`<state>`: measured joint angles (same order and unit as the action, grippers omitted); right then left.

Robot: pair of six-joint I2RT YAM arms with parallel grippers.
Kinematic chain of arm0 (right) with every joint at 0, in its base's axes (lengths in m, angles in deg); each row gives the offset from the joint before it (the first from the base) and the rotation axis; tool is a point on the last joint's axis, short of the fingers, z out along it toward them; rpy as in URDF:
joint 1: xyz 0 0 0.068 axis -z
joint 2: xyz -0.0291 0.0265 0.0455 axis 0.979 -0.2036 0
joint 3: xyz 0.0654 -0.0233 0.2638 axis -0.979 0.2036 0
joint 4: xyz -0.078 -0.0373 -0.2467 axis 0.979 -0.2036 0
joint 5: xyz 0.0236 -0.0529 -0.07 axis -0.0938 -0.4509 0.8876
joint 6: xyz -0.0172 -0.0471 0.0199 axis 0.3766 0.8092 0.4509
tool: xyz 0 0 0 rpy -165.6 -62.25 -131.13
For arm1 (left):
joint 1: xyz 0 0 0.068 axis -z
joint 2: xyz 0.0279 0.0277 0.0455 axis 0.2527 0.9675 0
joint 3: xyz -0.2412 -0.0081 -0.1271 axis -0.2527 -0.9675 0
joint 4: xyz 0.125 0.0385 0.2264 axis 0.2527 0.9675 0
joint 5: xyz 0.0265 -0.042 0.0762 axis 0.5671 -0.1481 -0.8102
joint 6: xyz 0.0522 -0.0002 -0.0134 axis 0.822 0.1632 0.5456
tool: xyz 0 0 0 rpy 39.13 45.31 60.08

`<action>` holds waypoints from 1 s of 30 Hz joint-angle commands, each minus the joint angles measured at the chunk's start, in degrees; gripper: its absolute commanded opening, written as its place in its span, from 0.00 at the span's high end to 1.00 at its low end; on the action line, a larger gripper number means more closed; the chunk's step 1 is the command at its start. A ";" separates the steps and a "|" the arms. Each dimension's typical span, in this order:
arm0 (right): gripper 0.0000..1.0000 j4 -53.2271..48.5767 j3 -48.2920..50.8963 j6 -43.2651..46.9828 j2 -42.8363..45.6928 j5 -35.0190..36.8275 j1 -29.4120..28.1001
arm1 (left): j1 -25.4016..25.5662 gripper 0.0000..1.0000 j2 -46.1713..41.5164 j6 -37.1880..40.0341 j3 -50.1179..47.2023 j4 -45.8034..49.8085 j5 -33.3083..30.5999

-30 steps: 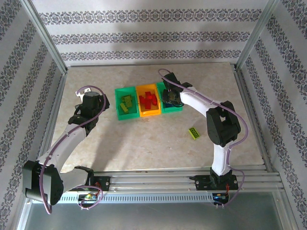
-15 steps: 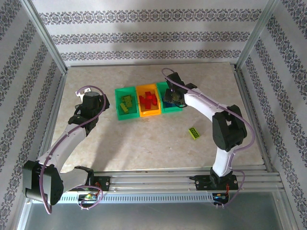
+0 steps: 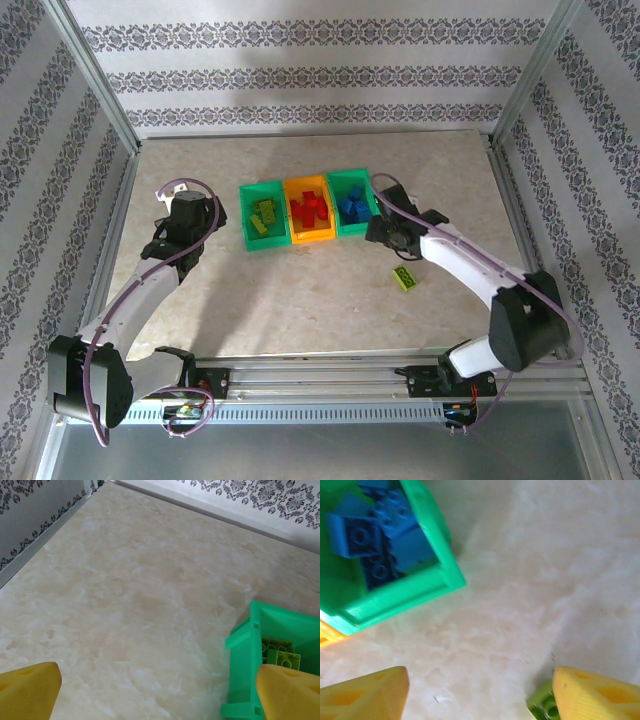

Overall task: Sort the legos into containers by color
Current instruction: Pick up the lego from the bottom-right of the table.

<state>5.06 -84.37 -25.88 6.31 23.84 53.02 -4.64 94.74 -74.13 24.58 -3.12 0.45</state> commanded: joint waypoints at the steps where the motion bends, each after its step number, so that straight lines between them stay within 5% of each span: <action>1: 0.15 -1.98 4.51 -0.98 4.40 -1.26 1.93 | -0.73 0.00 -0.52 -0.74 -0.15 -1.92 0.41; 3: 0.02 -1.89 6.67 -0.56 5.83 -4.00 3.29 | -0.83 0.00 -0.14 -0.84 0.03 -2.02 0.69; 10: 0.02 -3.22 9.53 0.68 6.01 -9.03 4.58 | -0.78 0.00 0.78 -1.14 0.48 -2.18 1.68; 30: 0.02 -5.42 6.37 2.02 -5.16 -7.66 4.88 | -0.78 0.00 1.07 -1.14 0.05 -1.97 1.88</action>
<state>0.58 -76.50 -25.03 2.51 15.53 57.52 -4.64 95.70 -74.34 24.58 -3.17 1.96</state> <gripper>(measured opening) 0.983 0.995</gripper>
